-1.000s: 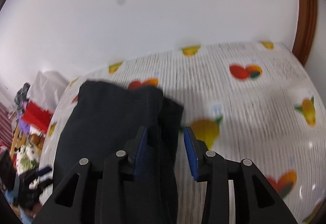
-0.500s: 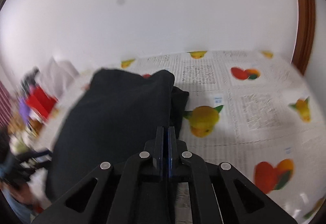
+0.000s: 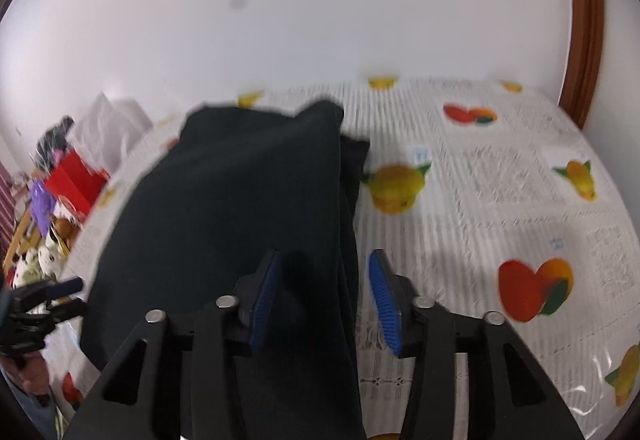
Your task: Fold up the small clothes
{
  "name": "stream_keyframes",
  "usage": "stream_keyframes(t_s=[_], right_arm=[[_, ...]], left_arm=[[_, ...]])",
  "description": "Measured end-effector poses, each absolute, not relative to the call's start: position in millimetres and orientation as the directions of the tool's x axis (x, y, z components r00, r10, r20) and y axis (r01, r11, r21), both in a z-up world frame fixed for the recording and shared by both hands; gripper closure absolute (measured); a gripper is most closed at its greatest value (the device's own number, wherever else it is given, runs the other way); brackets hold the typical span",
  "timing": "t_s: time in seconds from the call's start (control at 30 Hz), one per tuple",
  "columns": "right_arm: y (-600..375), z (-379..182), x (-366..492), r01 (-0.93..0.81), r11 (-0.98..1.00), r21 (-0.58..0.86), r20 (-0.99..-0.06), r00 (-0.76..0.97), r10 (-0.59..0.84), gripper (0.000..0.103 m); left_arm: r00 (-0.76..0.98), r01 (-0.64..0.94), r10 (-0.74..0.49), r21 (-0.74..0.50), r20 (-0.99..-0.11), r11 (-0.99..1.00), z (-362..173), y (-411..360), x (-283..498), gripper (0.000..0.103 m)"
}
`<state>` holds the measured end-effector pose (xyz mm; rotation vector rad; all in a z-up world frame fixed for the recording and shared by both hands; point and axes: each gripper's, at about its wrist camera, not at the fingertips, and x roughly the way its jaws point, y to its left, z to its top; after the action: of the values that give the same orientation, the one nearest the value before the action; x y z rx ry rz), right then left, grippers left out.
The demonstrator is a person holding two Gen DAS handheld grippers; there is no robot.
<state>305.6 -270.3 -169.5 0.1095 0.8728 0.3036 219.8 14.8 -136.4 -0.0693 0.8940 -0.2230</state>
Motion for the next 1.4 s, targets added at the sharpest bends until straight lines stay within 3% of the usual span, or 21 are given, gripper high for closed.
stream_keyframes(t_s=[0.13,0.43,0.53,0.63,0.67,0.93,1.0,1.1,1.13,1.17,1.4], right_arm=[[-283,-156,286,-0.184,0.958,0.220,-0.640,0.714,0.284,0.101],[-305,-150,251,-0.101,0.974,0.200,-0.674,0.708,0.212,0.101],[-314,-150,225,-0.105,0.974,0.200,-0.678,0.703,0.215,0.093],[-326,-155,196,-0.100,0.975,0.197,-0.679,0.704,0.209,0.072],[-329,-159,189,-0.100,0.976,0.194,-0.684,0.699,0.208,0.071],[-309,-197,161,-0.172,0.968,0.184,-0.741,0.622,0.252,0.071],[-293,-200,164,-0.196,0.968,0.158,-0.735,0.631,0.248,0.072],[-280,-203,173,-0.194,0.966,0.171,-0.724,0.640,0.256,0.072],[-275,-207,180,-0.193,0.963,0.189,-0.723,0.636,0.270,0.076],[-270,-212,188,-0.182,0.967,0.181,-0.742,0.620,0.256,0.090],[-269,-212,209,-0.150,0.966,0.209,-0.730,0.633,0.256,0.091]], left_arm=[[0.598,0.149,-0.212,-0.152,-0.773,0.977,-142,14,211,0.058],[0.578,0.140,-0.226,-0.178,-0.784,0.974,-144,14,186,0.058],[0.567,0.144,-0.225,-0.174,-0.792,0.974,-148,13,175,0.058],[0.570,0.138,-0.204,-0.153,-0.796,0.979,-154,11,166,0.058],[0.571,0.132,-0.191,-0.140,-0.798,0.981,-157,10,164,0.058],[0.588,0.104,-0.161,-0.123,-0.792,0.987,-172,3,171,0.060],[0.596,0.112,-0.153,-0.107,-0.788,0.988,-171,-1,175,0.074],[0.594,0.113,-0.153,-0.106,-0.790,0.988,-172,-4,184,0.085],[0.589,0.116,-0.156,-0.108,-0.793,0.987,-172,-5,190,0.087],[0.587,0.115,-0.157,-0.110,-0.794,0.987,-172,-5,193,0.087],[0.589,0.093,-0.151,-0.119,-0.794,0.989,-173,0,216,0.087]])
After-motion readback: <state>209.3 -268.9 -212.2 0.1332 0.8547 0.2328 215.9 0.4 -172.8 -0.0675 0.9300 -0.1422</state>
